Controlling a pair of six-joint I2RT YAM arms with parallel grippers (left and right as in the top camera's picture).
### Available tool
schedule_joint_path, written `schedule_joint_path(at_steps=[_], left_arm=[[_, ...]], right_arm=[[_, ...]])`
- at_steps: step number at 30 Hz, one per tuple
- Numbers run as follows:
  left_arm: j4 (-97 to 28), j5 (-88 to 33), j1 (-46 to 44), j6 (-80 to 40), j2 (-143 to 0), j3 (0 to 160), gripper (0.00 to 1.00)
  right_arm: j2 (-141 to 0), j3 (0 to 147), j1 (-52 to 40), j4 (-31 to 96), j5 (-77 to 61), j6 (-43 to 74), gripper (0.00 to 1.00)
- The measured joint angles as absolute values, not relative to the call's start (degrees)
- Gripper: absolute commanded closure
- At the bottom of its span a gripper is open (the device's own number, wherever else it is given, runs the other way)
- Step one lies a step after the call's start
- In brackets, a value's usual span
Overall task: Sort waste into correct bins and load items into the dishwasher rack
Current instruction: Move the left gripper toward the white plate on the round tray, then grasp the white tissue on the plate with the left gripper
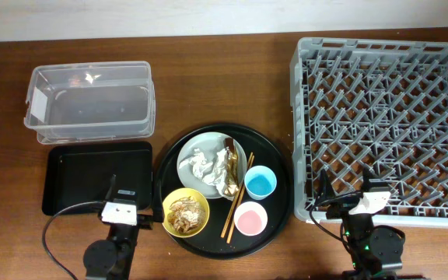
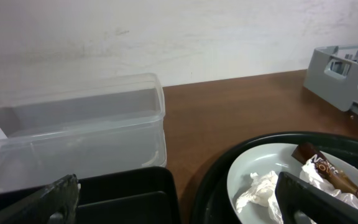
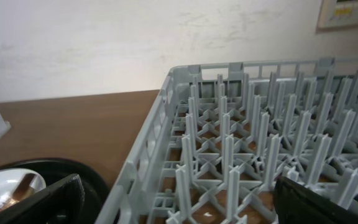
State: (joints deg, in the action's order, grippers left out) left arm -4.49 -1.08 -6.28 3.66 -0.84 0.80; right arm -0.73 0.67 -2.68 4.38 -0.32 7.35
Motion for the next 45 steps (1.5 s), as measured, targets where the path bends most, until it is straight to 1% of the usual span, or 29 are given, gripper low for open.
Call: schedule_joint_path(at_steps=[3, 7, 9, 12, 13, 14, 16, 19, 21, 23, 25, 30, 32, 34, 37, 38, 40, 42, 44, 45], left_arm=[[-5.96, -1.02, -6.28, 0.36, -0.86, 1.15, 0.0], [-17.63, -1.26, -6.31, -2.96, -4.56, 6.79, 0.0], [-22.11, -2.83, -6.28, -3.73, -10.26, 12.49, 0.0], [-26.28, -5.93, -6.28, -4.19, -21.54, 21.52, 0.0], [-29.78, -7.11, -6.28, -4.16, -27.51, 25.93, 0.0], [-30.85, -7.99, -6.28, -4.19, -32.42, 29.12, 0.0], [-36.21, -10.61, -6.31, -4.16, -41.91, 36.58, 0.0], [-48.18, -12.93, -6.28, -4.23, -55.94, 50.41, 0.0], [-56.4, -14.48, -6.28, -4.25, -62.24, 58.08, 0.0], [-57.49, -15.25, -6.28, -4.25, -65.28, 62.04, 0.0], [-56.77, -15.68, -6.28, -4.27, -66.28, 62.59, 0.0], [-46.19, -16.08, -6.83, -4.38, -67.79, 62.59, 0.01], [-42.65, -16.03, -8.49, -4.34, -69.84, 62.59, 0.01], [-40.84, -14.9, -13.15, -4.34, -76.09, 62.59, 0.01], [-39.24, -12.19, -17.47, -4.34, -83.15, 62.74, 0.02], [-38.39, -10.39, -19.73, -4.34, -87.85, 62.74, 0.03], [-36.82, -8.4, -21.56, -4.32, -92.92, 62.74, 0.17], [-33.98, -7.18, -22.85, -4.19, -98.7, 62.81, 0.3], [-33.78, -6.98, -23.24, -4.4, -101.65, 62.81, 0.36], [-33.28, -6.79, -23.24, -4.19, -102.76, 62.81, 0.47]], right_arm=[[-0.8, 1.76, -2.68, 6.79, -2.2, 9.82, 0.02], [-1.48, 11.0, -2.68, 23.81, -4.23, 10.85, 0.02], [-3.62, 18.28, -2.68, 32.34, -4.62, 11.07, 0.02], [-8.56, 27.16, -2.68, 40.64, -4.84, 11.44, 0.02], [-11.11, 30.13, -2.68, 43.03, -5.04, 11.51, 0.02], [-11.92, 30.83, -2.68, 43.27, -5.1, 11.57, 0.02], [-18.85, 36.38, -2.72, 47.75, -6.63, 11.64, 0.02], [-27.59, 41.87, -2.72, 53.47, -7.64, 11.64, 0.02], [-33.15, 45.76, -2.72, 58.7, -7.92, 11.64, 0.02], [-37.71, 49.41, -2.72, 61.98, -8.1, 11.6, 0.02], [-40.38, 52.18, -2.72, 63.86, -7.84, 11.51, 0.02], [-41.21, 54.54, -2.72, 65.39, -2.76, 11.35, 0.02], [-41.21, 54.54, -2.72, 65.78, -2.22, 11.33, 0.02], [-41.21, 54.54, -2.72, 66.04, -1.93, 11.35, 0.02], [-41.21, 54.54, -2.72, 66.08, -1.67, 11.31, 0.02], [-41.21, 54.54, -2.72, 66.17, -1.52, 11.33, 0.02], [-41.23, 54.54, -2.72, 66.43, -1.52, 11.33, 0.02], [-41.21, 54.57, -2.72, 66.65, -1.5, 11.35, 0.02], [-41.21, 54.57, -2.72, 66.83, -1.5, 11.31, 0.02], [-41.21, 54.54, -2.72, 66.96, -1.5, 11.31, 0.02]])
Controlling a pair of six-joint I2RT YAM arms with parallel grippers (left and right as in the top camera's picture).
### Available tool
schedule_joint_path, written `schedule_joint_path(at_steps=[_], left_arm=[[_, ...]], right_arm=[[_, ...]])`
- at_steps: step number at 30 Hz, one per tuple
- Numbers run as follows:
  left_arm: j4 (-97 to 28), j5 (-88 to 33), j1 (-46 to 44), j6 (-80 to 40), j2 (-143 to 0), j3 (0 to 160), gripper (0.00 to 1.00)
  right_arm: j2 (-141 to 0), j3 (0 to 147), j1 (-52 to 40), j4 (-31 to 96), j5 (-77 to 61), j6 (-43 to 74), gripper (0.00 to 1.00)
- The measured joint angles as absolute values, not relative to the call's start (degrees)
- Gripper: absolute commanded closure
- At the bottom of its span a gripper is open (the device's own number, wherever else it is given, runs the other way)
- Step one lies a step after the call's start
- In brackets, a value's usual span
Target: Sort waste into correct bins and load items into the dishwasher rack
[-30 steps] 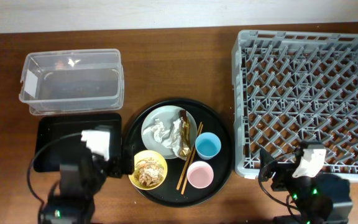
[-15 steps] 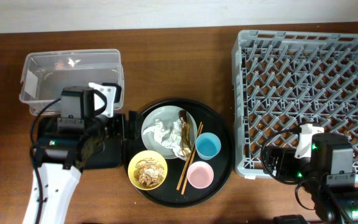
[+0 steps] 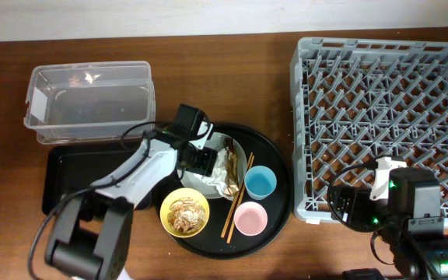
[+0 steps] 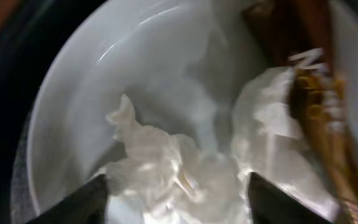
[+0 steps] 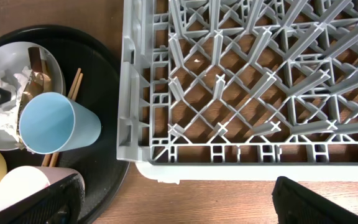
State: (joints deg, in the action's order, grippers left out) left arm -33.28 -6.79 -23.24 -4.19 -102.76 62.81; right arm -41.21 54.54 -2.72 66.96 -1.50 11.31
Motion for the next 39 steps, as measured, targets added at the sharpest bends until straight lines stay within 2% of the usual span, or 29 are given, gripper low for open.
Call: schedule_joint_path(at_steps=[1, 2, 3, 6, 10, 15, 20, 22, 23, 24, 28, 32, 36, 39], left_arm=[[-33.12, -6.74, -23.24, -4.23, -103.92, 62.81, 0.7], [-33.08, -6.09, -23.22, -4.19, -105.25, 62.87, 0.87], [-33.1, -6.0, -23.14, -4.34, -105.3, 63.02, 0.92], [-33.67, -5.93, -23.14, -4.1, -105.49, 63.37, 0.99], [-37.58, -5.96, -22.59, -4.14, -104.18, 67.9, 0.99], [-35.9, -0.82, -15.42, -4.16, -94.65, 72.73, 0.99], [-26.06, 5.02, -5.74, -4.32, -93.23, 73.1, 0.86], [-22.55, 5.67, -2.5, -4.25, -93.93, 73.1, 0.66], [-21.12, 6.02, -1.54, -4.19, -94.8, 73.1, 0.47], [-21.15, 6.11, -1.06, -4.4, -95.96, 73.1, 0.4], [-20.45, 6.02, -1.1, -4.34, -97.62, 73.1, 0.38], [-24.27, 0.19, -2.11, -4.34, -96.79, 73.1, 0.39], [-35.42, -8.86, -11.09, -4.34, -96.14, 73.45, 0.39], [-38.22, -11.4, -20.51, -4.58, -96.82, 73.45, 0.38]], right_arm=[[-41.21, 54.57, -2.72, 66.98, -1.5, 11.35, 0.02], [-41.21, 54.57, -2.72, 67.02, -1.5, 11.33, 0.02], [-41.21, 54.57, -2.72, 67.13, -1.5, 11.33, 0.02], [-41.21, 54.57, -2.72, 67.29, -1.5, 11.35, 0.02], [-41.21, 54.57, -2.72, 67.29, -1.5, 11.31, 0.02], [-41.21, 54.57, -2.72, 67.31, -1.5, 11.31, 0.02], [-41.21, 54.57, -2.72, 67.33, -1.48, 11.2, 0.02], [-41.21, 54.57, -2.72, 67.31, -1.48, 11.16, 0.02], [-41.21, 54.57, -2.72, 67.31, -1.48, 11.14, 0.02], [-41.21, 54.57, -2.72, 67.31, -1.48, 11.14, 0.02], [-41.21, 54.57, -2.72, 67.31, -1.48, 11.14, 0.02], [-41.21, 54.57, -2.72, 67.33, -1.48, 11.07, 0.02], [-41.21, 54.57, -2.72, 67.35, -1.5, 10.9, 0.02], [-41.21, 54.57, -2.72, 67.33, -1.48, 10.79, 0.02]])
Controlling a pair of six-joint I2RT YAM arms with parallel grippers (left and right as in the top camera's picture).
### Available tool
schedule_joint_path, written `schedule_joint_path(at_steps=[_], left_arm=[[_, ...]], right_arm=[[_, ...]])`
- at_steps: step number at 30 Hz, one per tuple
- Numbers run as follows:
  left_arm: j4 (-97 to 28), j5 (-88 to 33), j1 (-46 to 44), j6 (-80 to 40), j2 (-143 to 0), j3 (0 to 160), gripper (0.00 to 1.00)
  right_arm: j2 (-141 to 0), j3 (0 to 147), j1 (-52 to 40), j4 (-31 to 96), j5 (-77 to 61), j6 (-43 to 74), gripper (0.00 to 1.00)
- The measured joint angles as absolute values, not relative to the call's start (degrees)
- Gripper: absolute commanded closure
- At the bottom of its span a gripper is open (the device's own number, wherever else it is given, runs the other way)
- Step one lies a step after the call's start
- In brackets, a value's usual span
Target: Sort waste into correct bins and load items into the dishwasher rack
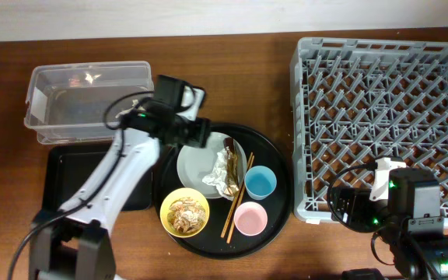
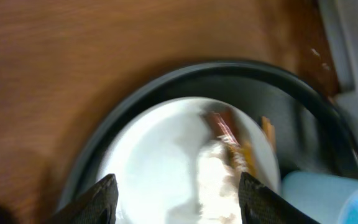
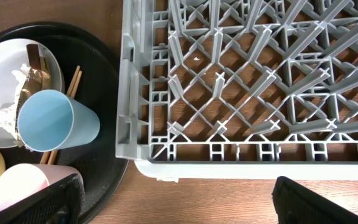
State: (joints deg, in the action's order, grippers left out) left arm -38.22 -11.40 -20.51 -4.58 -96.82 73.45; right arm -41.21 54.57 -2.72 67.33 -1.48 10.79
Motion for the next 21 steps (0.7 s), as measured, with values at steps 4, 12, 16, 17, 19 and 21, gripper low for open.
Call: schedule_joint_path(at_steps=[4, 12, 16, 17, 19, 21], left_arm=[[-38.24, -12.05, -28.27, -6.07, -103.2, 73.38, 0.39], [-38.48, -12.05, -32.47, -7.81, -112.09, 73.3, 0.99], [-39.75, -12.27, -32.27, -7.79, -112.09, 73.47, 1.0], [-42.3, -12.25, -31.31, -7.79, -112.09, 74.04, 0.99], [-47.2, -11.99, -28.67, -7.79, -111.96, 76.29, 1.0], [-49.84, -11.73, -24.77, -7.79, -110.52, 79.68, 1.0]], right_arm=[[-41.21, 54.57, -2.72, 67.55, -1.48, 10.72, 0.02], [-41.21, 54.57, -2.72, 68.16, -1.48, 10.72, 0.02], [-41.21, 54.57, -2.72, 68.14, -1.48, 10.7, 0.02], [-41.21, 54.57, -2.72, 68.16, -1.48, 10.72, 0.02], [-41.21, 54.57, -2.72, 68.29, -1.48, 10.74, 0.02], [-41.21, 54.59, -2.72, 68.23, -1.48, 10.74, 0.02]])
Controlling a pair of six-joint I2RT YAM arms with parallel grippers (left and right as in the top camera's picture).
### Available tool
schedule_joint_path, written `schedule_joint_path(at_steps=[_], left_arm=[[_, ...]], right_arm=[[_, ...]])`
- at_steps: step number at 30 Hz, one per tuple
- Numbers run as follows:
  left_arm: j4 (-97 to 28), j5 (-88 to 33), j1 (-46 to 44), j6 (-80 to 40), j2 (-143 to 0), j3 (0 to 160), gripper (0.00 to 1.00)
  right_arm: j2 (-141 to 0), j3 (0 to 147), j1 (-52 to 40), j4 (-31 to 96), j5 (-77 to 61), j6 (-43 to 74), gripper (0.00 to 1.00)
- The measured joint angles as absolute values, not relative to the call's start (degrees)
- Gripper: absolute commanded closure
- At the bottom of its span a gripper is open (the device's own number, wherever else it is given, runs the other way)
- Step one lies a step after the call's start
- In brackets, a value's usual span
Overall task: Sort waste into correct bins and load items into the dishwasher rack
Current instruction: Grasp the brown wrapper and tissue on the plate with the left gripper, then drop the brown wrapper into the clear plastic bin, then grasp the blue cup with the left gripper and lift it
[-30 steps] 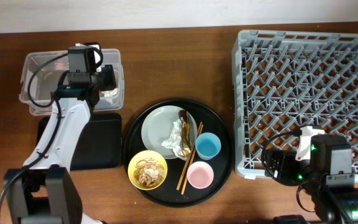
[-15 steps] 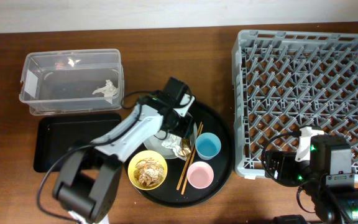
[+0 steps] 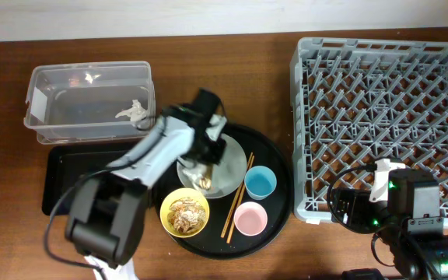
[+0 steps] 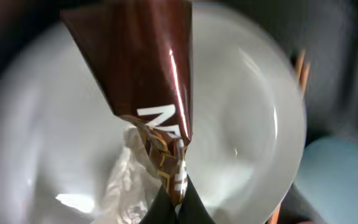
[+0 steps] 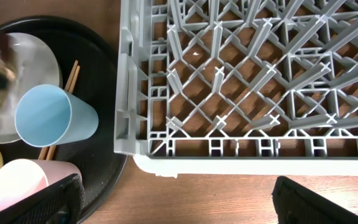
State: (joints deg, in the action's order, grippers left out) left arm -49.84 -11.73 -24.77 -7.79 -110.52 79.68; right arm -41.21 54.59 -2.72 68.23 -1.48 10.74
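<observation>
In the left wrist view my left gripper [image 4: 176, 200] is shut on the lower end of a brown snack wrapper [image 4: 143, 74], held over the white plate [image 4: 253, 118]. A crumpled tissue [image 4: 126, 177] still lies on that plate. Overhead, the left gripper [image 3: 208, 146] sits over the plate [image 3: 232, 159] on the round black tray [image 3: 278, 218]. One crumpled tissue [image 3: 134, 110] lies in the clear bin [image 3: 37, 93]. My right gripper [image 5: 176, 205] is open in front of the grey dishwasher rack [image 5: 241, 81], holding nothing.
On the round tray stand a yellow bowl of food scraps [image 3: 185, 211], a blue cup [image 3: 260, 183], a pink cup [image 3: 250, 218] and chopsticks [image 3: 236, 204]. A black rectangular tray [image 3: 76, 175] lies at the left, in front of the clear bin.
My left gripper was open near the clear bin, beyond the plate's far left rim. Now it is shut on the brown wrapper over the plate, and a tissue shows in the clear bin.
Both arms were parked at the table's front edge, with two tissues and the wrapper on the plate. Then the left gripper was down at a tissue on the plate. Then it was up by the clear bin with one tissue gone from the plate. Now it holds the wrapper.
</observation>
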Motion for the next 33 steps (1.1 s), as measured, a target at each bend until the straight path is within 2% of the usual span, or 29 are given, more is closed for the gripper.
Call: schedule_joint_path(at_steps=[6, 11, 16, 22, 23, 28, 33], left_arm=[[-48.34, -10.76, -13.8, -7.53, -97.93, 83.79, 1.0], [-36.99, -9.19, -2.46, -7.51, -95.29, 84.01, 0.99], [-26.94, -8.08, 3.79, -7.51, -95.31, 84.01, 0.99], [-26.09, -2.72, 4.43, -7.05, -101.51, 84.01, 0.77], [-26.11, -2.31, 4.43, -7.05, -103.11, 84.01, 0.6], [-25.19, -1.65, 4.43, -6.02, -104.05, 84.23, 0.57], [-34.54, -7.38, 2.48, -5.58, -99.81, 84.86, 0.56]], right_arm=[[-41.21, 54.59, -2.72, 68.18, -1.48, 10.72, 0.02], [-41.21, 54.59, -2.72, 68.16, -1.48, 10.7, 0.02], [-41.21, 54.59, -2.72, 68.18, -1.48, 10.7, 0.01], [-41.21, 54.59, -2.72, 68.16, -1.45, 10.74, 0.02], [-41.21, 54.59, -2.72, 68.18, -1.48, 10.74, 0.02], [-41.21, 54.59, -2.72, 68.18, -1.48, 10.74, 0.02], [-41.19, 54.61, -2.72, 68.16, -1.48, 10.68, 0.02]])
